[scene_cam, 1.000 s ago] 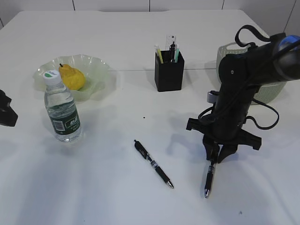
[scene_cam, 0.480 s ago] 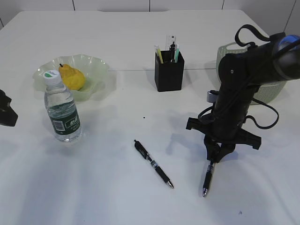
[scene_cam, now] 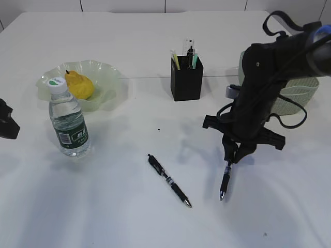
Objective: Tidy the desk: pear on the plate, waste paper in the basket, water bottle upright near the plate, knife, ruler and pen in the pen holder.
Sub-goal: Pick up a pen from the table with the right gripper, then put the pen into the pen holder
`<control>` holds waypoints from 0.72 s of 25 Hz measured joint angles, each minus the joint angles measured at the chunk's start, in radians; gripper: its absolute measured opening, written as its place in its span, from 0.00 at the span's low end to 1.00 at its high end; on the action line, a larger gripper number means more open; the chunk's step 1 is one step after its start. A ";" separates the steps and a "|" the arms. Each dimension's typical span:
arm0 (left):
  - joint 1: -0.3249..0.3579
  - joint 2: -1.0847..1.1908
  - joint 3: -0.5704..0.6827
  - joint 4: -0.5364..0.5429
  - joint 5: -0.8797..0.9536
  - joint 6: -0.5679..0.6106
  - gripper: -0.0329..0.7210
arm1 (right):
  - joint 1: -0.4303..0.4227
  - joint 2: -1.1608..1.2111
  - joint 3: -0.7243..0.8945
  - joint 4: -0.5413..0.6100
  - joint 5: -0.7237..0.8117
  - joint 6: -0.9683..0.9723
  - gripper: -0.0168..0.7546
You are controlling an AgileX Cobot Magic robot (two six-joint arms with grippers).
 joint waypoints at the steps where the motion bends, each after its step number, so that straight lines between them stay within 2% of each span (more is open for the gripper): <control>1: 0.000 0.000 0.000 0.000 0.000 0.000 0.65 | 0.000 -0.004 -0.019 0.000 0.002 -0.007 0.16; 7: 0.000 0.000 0.000 0.000 0.000 0.000 0.65 | 0.000 -0.011 -0.132 -0.007 0.022 -0.067 0.16; 12: 0.000 0.000 0.000 0.000 0.000 0.000 0.65 | 0.000 -0.011 -0.232 -0.109 0.015 -0.097 0.16; 15: 0.000 0.000 0.000 0.000 0.000 0.000 0.65 | 0.000 -0.011 -0.281 -0.186 -0.044 -0.106 0.16; 18: 0.000 0.000 0.000 0.000 0.000 0.000 0.65 | 0.000 -0.011 -0.296 -0.211 -0.157 -0.149 0.16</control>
